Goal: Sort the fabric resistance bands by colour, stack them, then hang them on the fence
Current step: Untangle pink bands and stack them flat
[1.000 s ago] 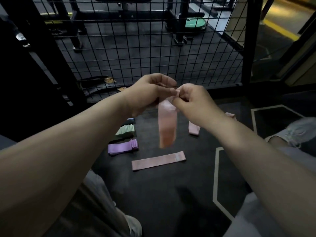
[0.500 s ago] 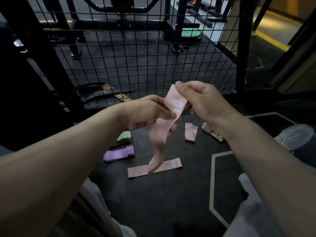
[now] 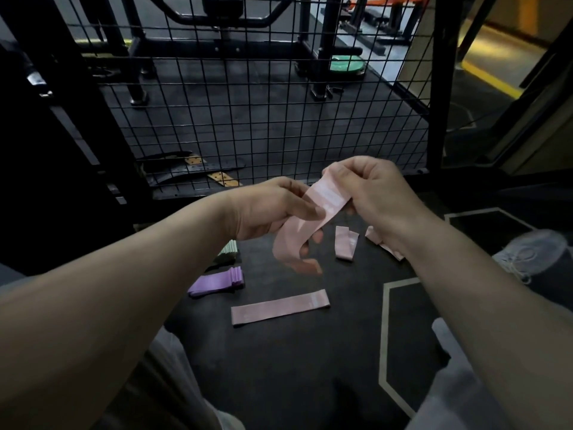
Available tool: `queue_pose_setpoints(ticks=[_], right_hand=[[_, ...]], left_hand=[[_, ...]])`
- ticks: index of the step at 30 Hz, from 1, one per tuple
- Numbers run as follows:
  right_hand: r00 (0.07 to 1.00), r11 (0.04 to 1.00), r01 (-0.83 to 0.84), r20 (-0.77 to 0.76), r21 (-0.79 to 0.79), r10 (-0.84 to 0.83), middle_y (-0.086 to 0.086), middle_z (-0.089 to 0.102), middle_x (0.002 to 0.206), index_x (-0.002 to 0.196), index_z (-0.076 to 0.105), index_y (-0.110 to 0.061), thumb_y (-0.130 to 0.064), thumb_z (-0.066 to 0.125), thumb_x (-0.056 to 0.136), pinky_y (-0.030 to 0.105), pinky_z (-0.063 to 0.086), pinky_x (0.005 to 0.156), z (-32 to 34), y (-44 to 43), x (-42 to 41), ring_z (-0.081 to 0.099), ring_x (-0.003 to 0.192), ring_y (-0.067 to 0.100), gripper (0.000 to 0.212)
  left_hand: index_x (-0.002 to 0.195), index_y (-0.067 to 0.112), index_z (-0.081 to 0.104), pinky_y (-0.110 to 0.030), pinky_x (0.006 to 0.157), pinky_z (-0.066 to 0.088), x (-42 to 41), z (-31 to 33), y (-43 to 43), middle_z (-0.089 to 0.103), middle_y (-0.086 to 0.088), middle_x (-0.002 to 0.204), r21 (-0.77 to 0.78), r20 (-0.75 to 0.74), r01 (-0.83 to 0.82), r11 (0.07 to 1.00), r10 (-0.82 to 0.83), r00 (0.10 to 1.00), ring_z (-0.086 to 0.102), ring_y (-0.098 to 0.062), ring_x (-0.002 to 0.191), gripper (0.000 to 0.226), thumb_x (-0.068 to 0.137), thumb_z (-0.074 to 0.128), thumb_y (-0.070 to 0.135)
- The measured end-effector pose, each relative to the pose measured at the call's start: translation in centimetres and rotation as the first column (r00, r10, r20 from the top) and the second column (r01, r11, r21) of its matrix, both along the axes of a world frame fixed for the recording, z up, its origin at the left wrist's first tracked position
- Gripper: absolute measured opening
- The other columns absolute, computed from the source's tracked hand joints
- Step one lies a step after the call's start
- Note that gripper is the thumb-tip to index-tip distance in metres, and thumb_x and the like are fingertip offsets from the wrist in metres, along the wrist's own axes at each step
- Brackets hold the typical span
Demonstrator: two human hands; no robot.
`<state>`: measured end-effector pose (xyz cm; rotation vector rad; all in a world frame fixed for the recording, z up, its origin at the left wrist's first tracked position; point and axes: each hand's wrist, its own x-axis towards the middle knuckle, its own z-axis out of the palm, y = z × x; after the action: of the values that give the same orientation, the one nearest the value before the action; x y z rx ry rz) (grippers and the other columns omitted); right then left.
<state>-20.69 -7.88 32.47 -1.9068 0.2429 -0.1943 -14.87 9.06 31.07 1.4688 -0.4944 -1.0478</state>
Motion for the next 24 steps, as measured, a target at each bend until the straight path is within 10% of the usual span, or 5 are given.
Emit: queue_pose_setpoints(ticks=[12,19,24], right_hand=[[0.986,0.995,0.101,0.134,0.023,-0.103,0.015,0.071,0.082,0.091,0.068,-0.008,-0.032,0.066,0.094,0.026,0.046,0.049,-0.1,-1.3,0.6,0.059,0.061,0.016,0.024],[0.966,0.960,0.248,0.040,0.129,-0.255,0.006,0.067,0.076,0.093,0.066,-0.012,-0.027,0.065,0.095,0.018,0.042,0.044,-1.4,-4.7,0.7,0.056,0.051,0.006,0.016],[0.929,0.893,0.366,-0.152,0.263,-0.337,0.004,0.066,0.082,0.099,0.065,-0.012,-0.025,0.065,0.095,0.017,0.039,0.046,-3.3,-7.0,0.3,0.052,0.053,0.005,0.013]], left_hand=[[0.106,-0.001,0.059,-0.037,0.065,0.057,0.2,-0.1,-0.1,0.064,-0.019,0.076,0.031,-0.008,-0.043,0.999,0.044,0.999,0.061,-0.030,0.063,0.015,0.096,0.058,0.010],[0.105,-0.002,0.059,-0.048,0.064,0.060,0.9,-0.4,0.8,0.060,-0.016,0.076,0.103,-0.080,-0.028,0.994,0.036,0.996,0.060,-0.030,0.056,0.028,0.084,0.072,0.009],[0.091,0.003,0.060,-0.030,0.051,0.052,0.7,-0.6,1.7,0.060,-0.007,0.063,0.259,0.117,-0.060,0.964,0.031,0.993,0.057,-0.019,0.045,0.013,0.090,0.068,0.014]])
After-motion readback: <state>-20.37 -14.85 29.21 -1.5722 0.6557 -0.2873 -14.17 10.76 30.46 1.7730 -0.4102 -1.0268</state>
